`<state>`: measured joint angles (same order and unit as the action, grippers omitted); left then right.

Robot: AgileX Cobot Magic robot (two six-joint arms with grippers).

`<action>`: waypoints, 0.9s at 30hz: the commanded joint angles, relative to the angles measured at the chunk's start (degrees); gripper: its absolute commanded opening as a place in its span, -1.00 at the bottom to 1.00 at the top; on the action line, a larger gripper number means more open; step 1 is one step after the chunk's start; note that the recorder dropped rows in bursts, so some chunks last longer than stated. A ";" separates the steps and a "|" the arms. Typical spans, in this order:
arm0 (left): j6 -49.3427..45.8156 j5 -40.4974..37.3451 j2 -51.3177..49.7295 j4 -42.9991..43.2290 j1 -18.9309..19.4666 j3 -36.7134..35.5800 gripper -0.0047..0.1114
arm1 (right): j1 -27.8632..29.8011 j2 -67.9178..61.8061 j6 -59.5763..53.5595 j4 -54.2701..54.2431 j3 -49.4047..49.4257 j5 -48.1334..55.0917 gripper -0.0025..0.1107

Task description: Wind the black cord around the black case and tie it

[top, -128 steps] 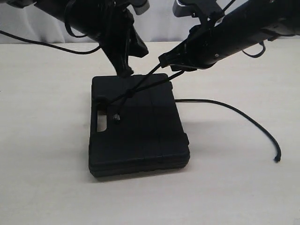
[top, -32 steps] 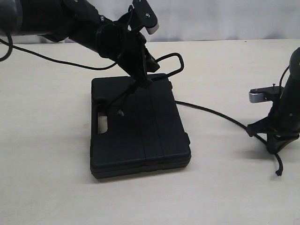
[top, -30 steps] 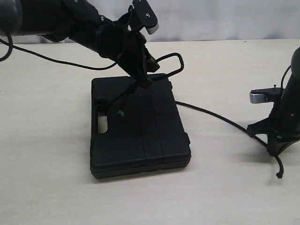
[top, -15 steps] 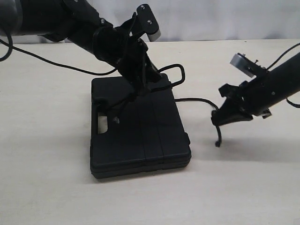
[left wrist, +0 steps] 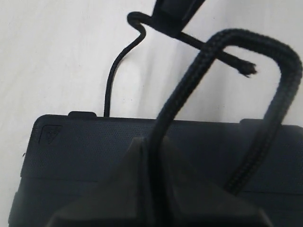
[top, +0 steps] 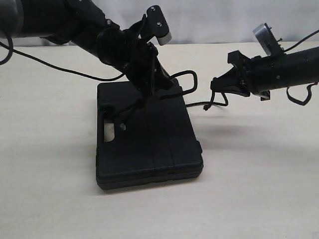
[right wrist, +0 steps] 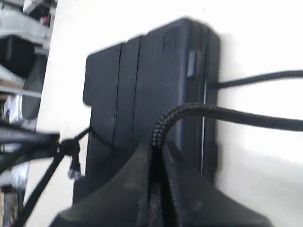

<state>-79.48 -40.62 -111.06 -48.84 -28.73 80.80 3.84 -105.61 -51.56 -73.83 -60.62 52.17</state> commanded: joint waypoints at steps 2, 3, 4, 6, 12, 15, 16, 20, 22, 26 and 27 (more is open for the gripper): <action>-3.63 0.14 0.73 -4.47 -0.66 -0.03 -0.92 | -0.45 0.39 -3.27 -9.35 0.27 1.10 -0.88; -3.87 0.27 0.73 -4.47 -0.85 -0.03 -0.92 | -0.93 0.39 -3.54 -10.37 0.27 0.89 -0.88; -4.46 0.27 0.73 -4.61 -1.05 -0.03 -0.92 | -1.84 0.39 -3.97 -11.00 0.27 0.10 -0.88; -4.65 0.79 0.73 -4.61 -1.33 -0.03 -0.92 | -4.07 0.39 -4.17 -11.39 0.27 -2.94 -0.88; -4.65 2.40 0.73 -4.36 -1.33 -0.03 -0.92 | -6.64 0.39 -6.91 -19.40 0.27 -4.12 -0.88; -4.65 3.83 0.73 -4.36 -1.33 -0.03 -0.92 | -6.64 0.39 -7.93 -21.47 0.27 -2.16 -0.88; -4.65 4.61 0.73 -4.36 -1.33 -0.03 -0.92 | -6.64 0.39 -7.93 -21.36 0.27 -2.03 -0.88; -4.52 6.20 0.63 -4.66 -1.33 -0.03 -0.92 | -6.54 0.39 -7.93 -20.32 0.27 -1.58 -0.88; -4.52 6.75 0.63 -4.73 -1.33 -0.03 -0.91 | -6.53 0.39 -7.93 -20.32 0.27 -1.32 -0.88; -4.52 6.21 0.63 -4.12 -1.33 -0.03 -0.68 | -6.53 0.39 -7.81 -20.32 0.27 -0.18 -0.88; -4.52 5.57 0.63 -4.12 -1.33 -0.03 -0.57 | -6.53 0.39 -7.81 -20.32 0.27 0.27 -0.88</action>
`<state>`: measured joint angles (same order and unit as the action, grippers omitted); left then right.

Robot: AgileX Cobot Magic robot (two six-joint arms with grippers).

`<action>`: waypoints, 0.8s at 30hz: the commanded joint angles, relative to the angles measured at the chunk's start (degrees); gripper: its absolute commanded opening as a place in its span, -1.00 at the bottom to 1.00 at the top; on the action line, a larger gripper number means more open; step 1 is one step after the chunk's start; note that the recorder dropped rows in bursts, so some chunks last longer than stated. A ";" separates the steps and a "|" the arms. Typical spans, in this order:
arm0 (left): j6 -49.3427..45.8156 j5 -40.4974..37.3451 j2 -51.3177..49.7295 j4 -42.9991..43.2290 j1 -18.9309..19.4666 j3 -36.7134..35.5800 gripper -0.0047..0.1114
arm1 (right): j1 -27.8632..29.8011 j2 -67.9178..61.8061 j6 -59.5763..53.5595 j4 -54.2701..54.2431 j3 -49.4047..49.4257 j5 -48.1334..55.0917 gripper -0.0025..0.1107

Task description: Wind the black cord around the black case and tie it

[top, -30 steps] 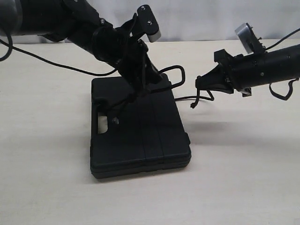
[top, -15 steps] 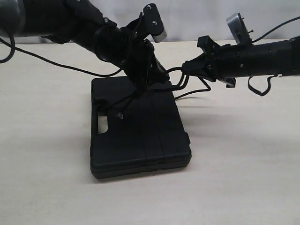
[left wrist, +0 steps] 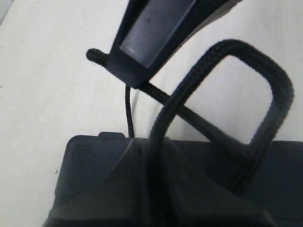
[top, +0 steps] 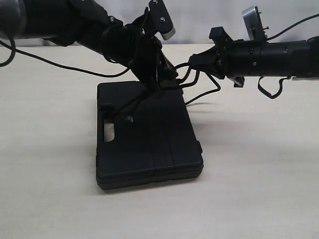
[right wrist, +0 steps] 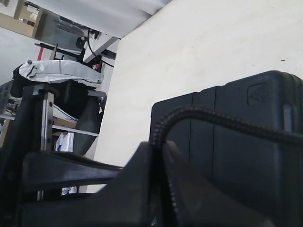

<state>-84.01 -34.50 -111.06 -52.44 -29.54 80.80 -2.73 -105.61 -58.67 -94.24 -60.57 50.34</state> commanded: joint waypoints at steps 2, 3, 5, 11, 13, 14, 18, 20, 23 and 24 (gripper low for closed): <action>-0.21 -1.22 0.63 -0.38 -0.52 -0.03 -0.36 | 0.04 0.39 -0.60 0.09 0.22 2.38 -0.88; -0.21 -1.11 0.63 -0.07 -0.52 -0.03 -0.26 | 0.04 0.39 -0.60 0.09 0.22 2.38 -0.88; -0.21 -1.11 0.63 0.47 -0.52 -0.03 -0.11 | 0.04 0.39 -0.61 0.09 0.22 2.63 -0.88; -0.21 -2.89 0.63 4.72 -0.52 -0.03 0.14 | 0.04 0.39 -0.59 0.20 0.22 2.74 -0.88; -0.21 -5.70 0.63 11.40 -0.52 -0.03 0.15 | 0.04 0.39 -0.59 0.47 0.22 1.52 -0.88; -0.21 -6.63 0.63 13.62 -0.52 -0.03 0.15 | 0.04 0.39 -0.59 0.47 0.22 1.05 -0.88; 0.27 -6.95 0.73 15.73 -0.52 -0.03 0.15 | 0.04 0.39 -1.40 0.59 0.22 0.62 -0.88; 0.27 -6.11 0.84 13.37 -0.52 -0.03 0.15 | 0.04 0.39 -1.97 0.68 0.22 0.62 -0.88; -0.38 -5.97 0.93 10.39 -0.52 -0.03 0.15 | 0.04 0.39 -2.08 0.85 0.22 0.40 -0.88; -0.38 -5.06 0.78 10.39 -0.71 -0.03 0.15 | 0.04 0.39 -2.08 0.85 0.22 0.40 -0.88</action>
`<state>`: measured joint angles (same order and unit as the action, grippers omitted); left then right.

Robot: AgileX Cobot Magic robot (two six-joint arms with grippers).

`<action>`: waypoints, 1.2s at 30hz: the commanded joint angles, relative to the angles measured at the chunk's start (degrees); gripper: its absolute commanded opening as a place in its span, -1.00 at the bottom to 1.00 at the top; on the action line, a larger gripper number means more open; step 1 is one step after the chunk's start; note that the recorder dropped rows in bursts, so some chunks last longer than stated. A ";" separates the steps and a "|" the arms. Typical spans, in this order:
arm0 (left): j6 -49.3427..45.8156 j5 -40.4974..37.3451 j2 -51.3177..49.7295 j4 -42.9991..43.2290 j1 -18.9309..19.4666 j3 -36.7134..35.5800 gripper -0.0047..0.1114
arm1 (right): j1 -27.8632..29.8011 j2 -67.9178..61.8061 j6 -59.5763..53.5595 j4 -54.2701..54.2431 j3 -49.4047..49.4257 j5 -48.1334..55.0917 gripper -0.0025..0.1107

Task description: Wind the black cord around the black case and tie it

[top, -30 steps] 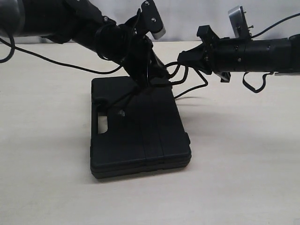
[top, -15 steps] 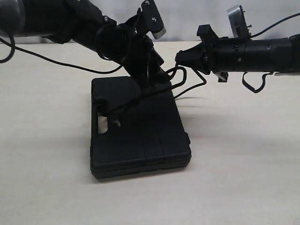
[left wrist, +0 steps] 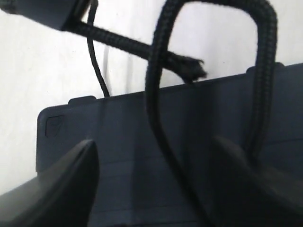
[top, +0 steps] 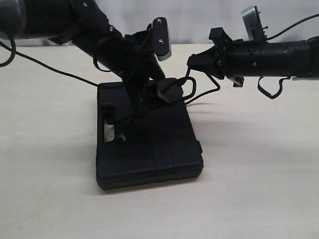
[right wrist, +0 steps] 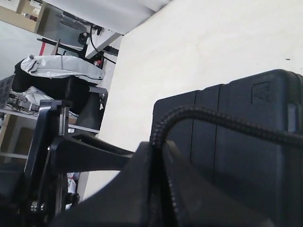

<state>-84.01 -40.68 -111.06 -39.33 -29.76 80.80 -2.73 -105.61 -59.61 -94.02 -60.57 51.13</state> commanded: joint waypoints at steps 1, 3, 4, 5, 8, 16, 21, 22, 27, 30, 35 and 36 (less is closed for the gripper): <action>-0.38 2.71 0.78 -2.62 -0.57 -0.03 0.15 | 0.04 0.39 -1.14 0.80 0.22 -0.07 -0.88; -0.16 5.55 0.78 -2.73 -0.88 -0.03 0.15 | 0.04 0.39 -0.70 1.06 0.22 1.16 -0.88; -0.16 7.33 0.66 -3.18 -0.97 -0.03 0.15 | 0.04 0.39 -0.59 1.06 0.22 2.07 -0.88; -0.16 9.18 0.66 -3.95 -1.32 -0.03 0.15 | 0.04 0.39 -0.55 1.06 0.22 2.78 -0.88; 0.11 14.71 0.57 -5.28 -2.31 -0.03 0.15 | 0.04 0.39 0.63 1.06 0.22 4.34 -0.88; 0.11 16.99 -3.22 -3.81 -5.56 -0.03 0.15 | 0.04 0.39 0.15 1.04 0.22 5.95 -0.88; 0.49 14.13 1.07 1.32 -5.29 -0.03 0.15 | 0.04 0.39 -0.45 2.47 0.22 1.17 -0.88; 0.49 13.54 1.45 2.00 -5.29 -0.03 0.15 | 0.04 0.39 -0.65 2.47 0.22 1.07 -0.88; 3.68 5.55 2.44 21.43 -5.29 -0.03 0.15 | 0.04 0.39 -0.59 2.20 0.22 1.68 -0.88; 8.59 6.56 2.44 24.10 -5.29 -0.03 0.15 | 0.04 0.39 -0.48 2.20 0.22 2.70 -0.88; 10.94 17.35 2.44 18.47 -5.41 -0.03 0.15 | -0.07 0.39 0.51 3.44 0.61 5.68 -0.88; 10.94 18.55 2.44 16.90 -5.41 -0.03 0.15 | -0.07 0.39 0.51 2.19 1.30 5.94 -0.88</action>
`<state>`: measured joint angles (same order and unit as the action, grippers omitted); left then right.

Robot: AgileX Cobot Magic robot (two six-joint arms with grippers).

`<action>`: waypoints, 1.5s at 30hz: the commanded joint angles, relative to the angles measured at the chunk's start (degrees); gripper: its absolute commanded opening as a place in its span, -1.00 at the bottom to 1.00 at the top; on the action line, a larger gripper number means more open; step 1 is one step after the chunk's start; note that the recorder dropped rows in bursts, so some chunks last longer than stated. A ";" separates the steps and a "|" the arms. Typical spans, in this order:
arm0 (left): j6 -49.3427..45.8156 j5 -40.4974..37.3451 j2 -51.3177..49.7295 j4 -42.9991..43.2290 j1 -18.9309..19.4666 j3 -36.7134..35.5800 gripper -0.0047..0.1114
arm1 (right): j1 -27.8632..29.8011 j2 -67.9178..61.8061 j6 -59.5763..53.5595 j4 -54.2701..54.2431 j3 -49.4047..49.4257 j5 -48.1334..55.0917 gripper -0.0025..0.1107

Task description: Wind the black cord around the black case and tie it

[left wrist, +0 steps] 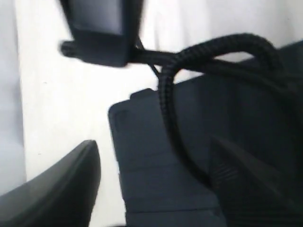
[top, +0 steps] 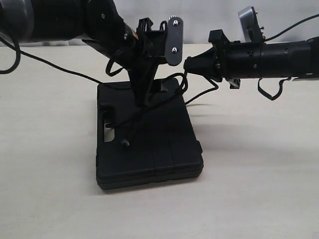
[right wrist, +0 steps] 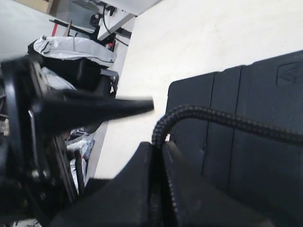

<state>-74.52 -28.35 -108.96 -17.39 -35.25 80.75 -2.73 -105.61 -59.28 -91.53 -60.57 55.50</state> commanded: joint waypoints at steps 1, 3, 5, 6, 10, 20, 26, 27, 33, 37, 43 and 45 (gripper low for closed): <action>1.45 6.64 0.34 -6.07 0.09 0.02 0.15 | -0.07 0.39 -0.06 -1.48 1.76 1.57 -0.88; 2.26 7.21 0.34 -6.32 0.09 0.02 0.15 | 0.07 0.39 -1.54 -4.38 2.22 3.00 -0.88; 4.19 8.02 0.11 -6.32 0.09 0.02 0.15 | 0.07 0.39 -1.54 -5.05 2.22 4.05 -0.88; 4.58 8.41 -0.34 -6.32 0.09 0.02 0.15 | 0.07 0.39 -1.54 -5.05 2.22 4.52 -0.88; 4.15 7.75 -2.05 -5.22 0.09 0.02 0.15 | 0.07 0.39 -1.70 -2.71 2.30 5.21 -0.88; 4.29 -2.98 3.08 -1.73 -0.03 0.02 0.15 | 0.07 0.39 -2.96 -2.47 2.30 2.11 -0.88; 4.29 -9.51 3.34 -1.50 -0.03 0.02 0.15 | 0.07 0.39 -3.06 -1.98 2.30 1.57 -0.88; 4.29 -9.54 3.79 -1.50 -0.03 0.02 0.15 | 0.07 0.39 -3.06 -1.98 2.30 1.57 -0.88; 4.67 -7.79 6.90 -1.12 -0.03 0.02 0.15 | 0.07 0.39 -3.21 -1.98 2.30 1.57 -0.88; 13.03 -7.58 9.18 -1.33 -0.03 0.02 0.15 | -0.04 0.39 -3.08 -1.98 2.30 1.69 -0.88; 17.47 -16.90 8.76 -9.98 -0.11 0.02 0.11 | -0.04 0.39 -3.07 -2.46 2.30 1.69 -0.88; 17.49 -17.61 8.02 -11.44 -0.11 0.02 -0.02 | -0.04 0.39 -3.07 -2.46 2.30 1.69 -0.88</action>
<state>-58.12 -44.03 -100.13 -25.28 -35.25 80.75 -2.81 -105.61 -61.76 -93.76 -58.56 56.98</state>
